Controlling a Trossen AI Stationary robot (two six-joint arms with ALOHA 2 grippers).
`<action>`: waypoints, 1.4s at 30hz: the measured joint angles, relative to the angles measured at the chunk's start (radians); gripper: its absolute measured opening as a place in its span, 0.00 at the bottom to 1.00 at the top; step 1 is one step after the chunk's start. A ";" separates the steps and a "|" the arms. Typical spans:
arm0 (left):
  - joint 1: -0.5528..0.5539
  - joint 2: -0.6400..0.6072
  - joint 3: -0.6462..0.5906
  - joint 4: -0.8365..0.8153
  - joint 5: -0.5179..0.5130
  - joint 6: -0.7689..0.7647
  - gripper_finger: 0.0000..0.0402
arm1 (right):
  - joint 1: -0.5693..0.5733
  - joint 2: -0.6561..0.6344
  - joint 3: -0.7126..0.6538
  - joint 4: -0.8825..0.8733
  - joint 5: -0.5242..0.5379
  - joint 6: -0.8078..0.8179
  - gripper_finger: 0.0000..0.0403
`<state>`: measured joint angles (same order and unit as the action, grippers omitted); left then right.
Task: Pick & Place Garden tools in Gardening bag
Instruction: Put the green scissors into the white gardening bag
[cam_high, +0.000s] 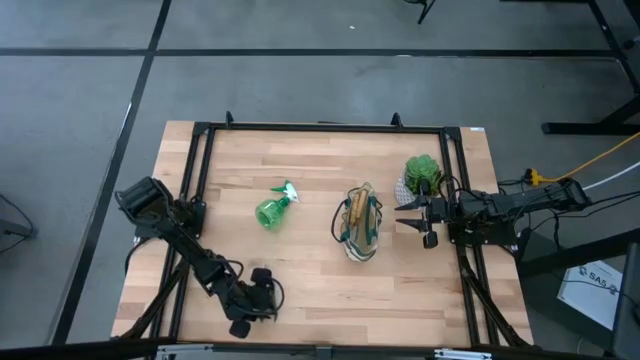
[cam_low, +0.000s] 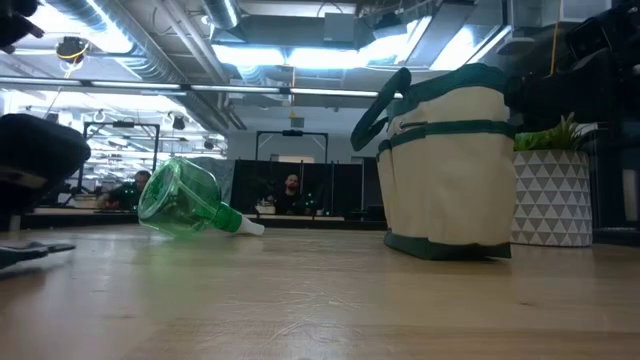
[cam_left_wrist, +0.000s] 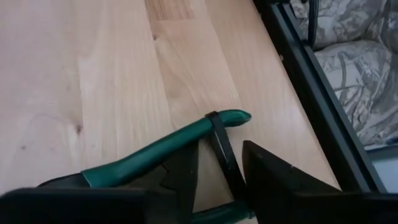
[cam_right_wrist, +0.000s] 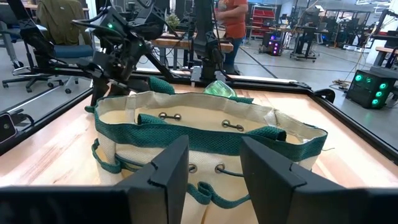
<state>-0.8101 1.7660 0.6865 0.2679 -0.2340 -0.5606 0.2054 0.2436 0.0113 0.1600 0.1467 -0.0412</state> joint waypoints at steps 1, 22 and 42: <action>0.000 0.000 0.000 -0.010 0.002 0.003 0.27 | 0.000 0.000 0.000 0.000 0.000 0.000 0.36; 0.095 -0.045 -0.005 -0.076 0.080 0.114 0.01 | 0.000 0.000 0.000 0.000 0.000 0.000 0.36; 0.265 -0.050 -0.004 -0.083 0.178 0.432 0.01 | 0.000 0.000 0.000 0.000 0.000 0.000 0.36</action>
<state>-0.5455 1.7161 0.6823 0.1848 -0.0562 -0.1287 0.2054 0.2436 0.0113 0.1600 0.1467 -0.0412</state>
